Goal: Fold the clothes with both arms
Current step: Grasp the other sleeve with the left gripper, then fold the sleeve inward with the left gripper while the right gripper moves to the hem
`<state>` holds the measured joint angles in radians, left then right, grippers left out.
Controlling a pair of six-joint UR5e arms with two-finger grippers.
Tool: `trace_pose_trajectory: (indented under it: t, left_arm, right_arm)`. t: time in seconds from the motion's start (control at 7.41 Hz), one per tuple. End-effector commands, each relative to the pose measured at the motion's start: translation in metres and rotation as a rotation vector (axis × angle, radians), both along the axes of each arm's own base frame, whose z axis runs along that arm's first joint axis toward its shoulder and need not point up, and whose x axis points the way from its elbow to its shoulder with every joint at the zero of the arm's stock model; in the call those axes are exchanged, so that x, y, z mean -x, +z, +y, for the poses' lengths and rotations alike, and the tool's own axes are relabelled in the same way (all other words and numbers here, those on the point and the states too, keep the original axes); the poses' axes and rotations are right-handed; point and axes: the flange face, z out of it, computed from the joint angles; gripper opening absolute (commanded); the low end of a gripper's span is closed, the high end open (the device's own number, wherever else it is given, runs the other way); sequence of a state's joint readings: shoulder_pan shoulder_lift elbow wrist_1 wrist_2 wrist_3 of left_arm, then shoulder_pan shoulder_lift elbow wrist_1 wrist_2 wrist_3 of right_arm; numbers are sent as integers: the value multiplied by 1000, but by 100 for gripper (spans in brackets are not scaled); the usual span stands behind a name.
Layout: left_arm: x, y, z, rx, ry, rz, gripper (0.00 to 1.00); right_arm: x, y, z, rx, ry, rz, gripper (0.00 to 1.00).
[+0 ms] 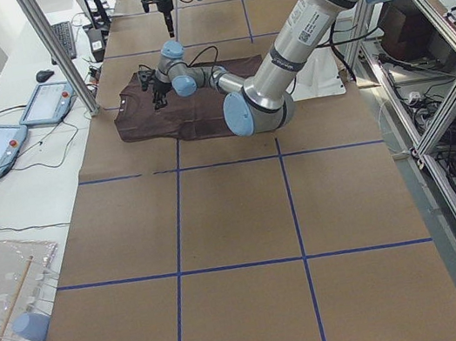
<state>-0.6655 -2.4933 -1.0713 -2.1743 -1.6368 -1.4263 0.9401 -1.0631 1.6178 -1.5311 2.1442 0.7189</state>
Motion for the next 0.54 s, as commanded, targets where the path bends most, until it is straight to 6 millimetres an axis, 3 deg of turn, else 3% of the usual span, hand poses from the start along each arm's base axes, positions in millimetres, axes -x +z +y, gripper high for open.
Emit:
trace_pose_trajectory:
  t: [0.0,0.27,0.4]
  left_arm:
    - [12,3,24,33,103,16,100]
    - [66,1,66,-39,205,-109,100]
    - [94,7,91,-75,229,-115,100]
  right_arm:
    - [8,-2,25,60,54,-44,100]
    - [47,-4,99,93,103,-91,100]
    - [74,-11,157,90,213,-113,100]
